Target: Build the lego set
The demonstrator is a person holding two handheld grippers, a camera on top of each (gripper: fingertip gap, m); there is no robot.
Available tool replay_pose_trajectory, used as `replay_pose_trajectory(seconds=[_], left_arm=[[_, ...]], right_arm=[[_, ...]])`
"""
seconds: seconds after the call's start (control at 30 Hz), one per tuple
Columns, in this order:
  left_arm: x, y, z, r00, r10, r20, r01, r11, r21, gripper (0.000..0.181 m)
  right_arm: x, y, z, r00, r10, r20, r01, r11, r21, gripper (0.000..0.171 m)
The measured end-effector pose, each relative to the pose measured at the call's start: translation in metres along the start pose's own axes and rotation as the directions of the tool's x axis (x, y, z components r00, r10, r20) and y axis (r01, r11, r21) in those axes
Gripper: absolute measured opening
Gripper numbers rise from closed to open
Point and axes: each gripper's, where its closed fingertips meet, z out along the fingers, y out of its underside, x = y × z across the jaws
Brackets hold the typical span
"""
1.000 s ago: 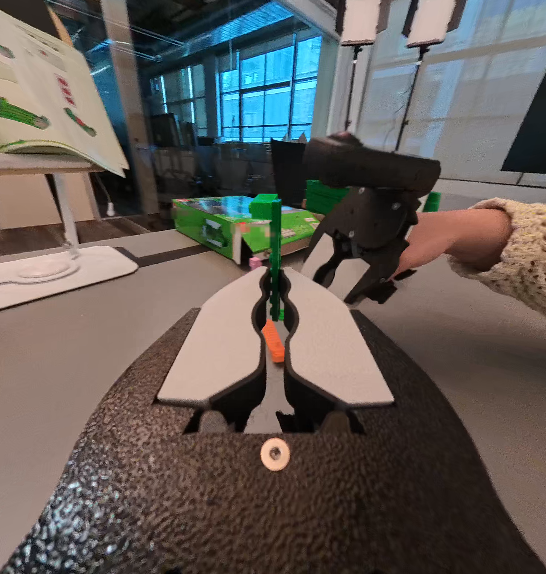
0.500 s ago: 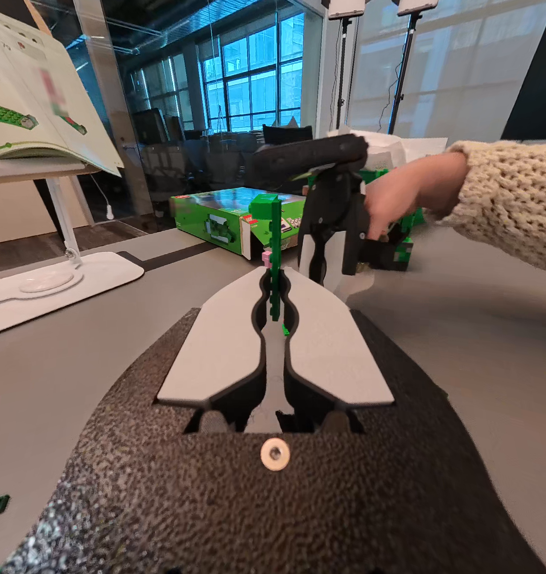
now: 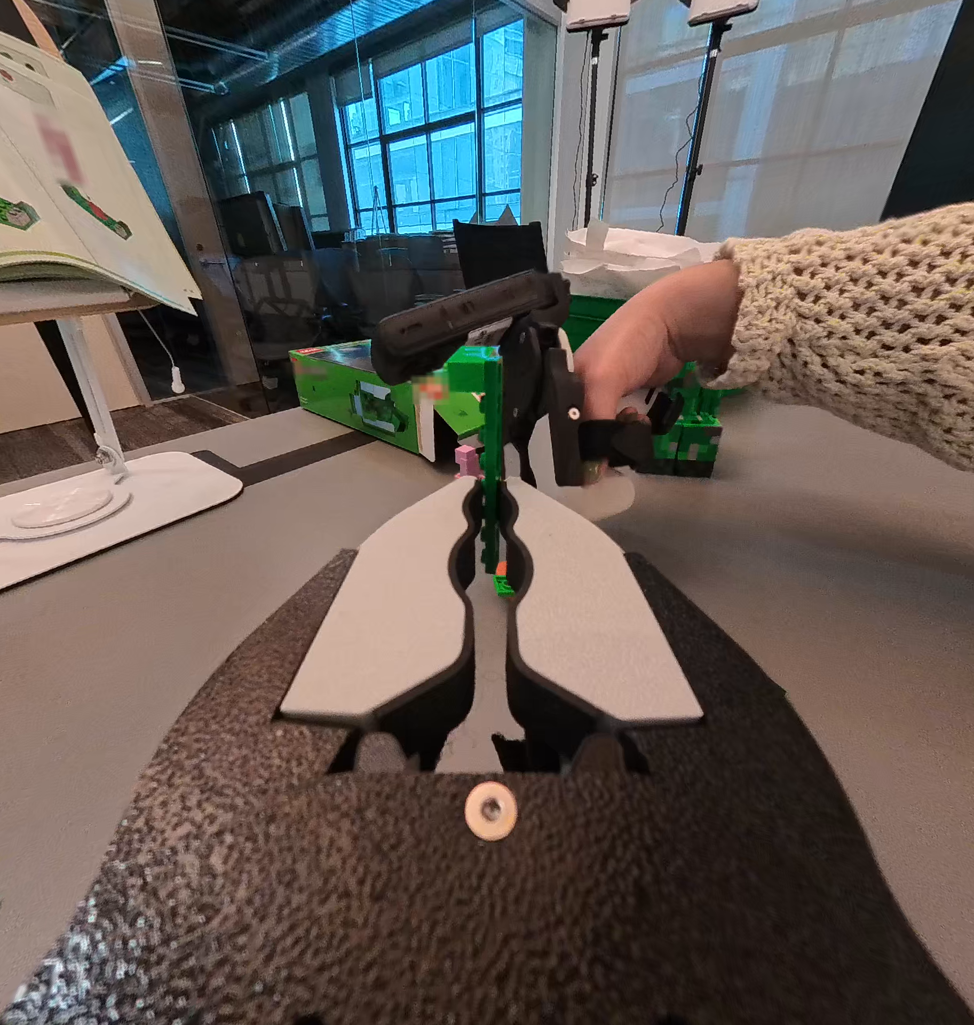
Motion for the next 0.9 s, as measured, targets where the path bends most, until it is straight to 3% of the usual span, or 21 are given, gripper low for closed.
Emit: replay_pose_trajectory(seconds=[0.2,0.3,0.53,0.67,0.83,0.9], left_arm=[[0.004,0.004,0.001,1.0,0.002,-0.016,-0.002,1.0,-0.015,0.005],[0.006,0.005,0.001,0.999,-0.01,-0.03,0.009,1.0,-0.015,0.004],[0.017,0.005,0.001,0.988,-0.094,-0.123,0.093,0.996,-0.014,0.004],[0.024,0.006,0.003,0.965,-0.178,-0.192,0.179,0.984,-0.013,0.004],[0.032,0.001,0.003,0.889,-0.348,-0.298,0.368,0.93,0.011,0.004],[0.037,0.001,0.002,0.865,-0.372,-0.336,0.396,0.918,0.003,0.004]], right_arm=[[0.009,0.001,0.003,0.977,-0.06,-0.204,0.06,0.998,-0.003,0.013],[0.005,0.002,0.006,0.972,-0.09,-0.218,0.095,0.995,0.012,0.01],[-0.003,-0.005,0.002,0.944,-0.195,-0.265,0.263,0.932,0.25,0.007],[-0.017,-0.025,-0.017,0.871,-0.265,-0.414,0.463,0.724,0.511,0.005],[-0.077,-0.035,-0.05,0.777,-0.337,-0.532,0.619,0.254,0.743,0.004],[-0.097,-0.03,-0.054,0.741,-0.368,-0.562,0.642,0.143,0.753,0.004]])
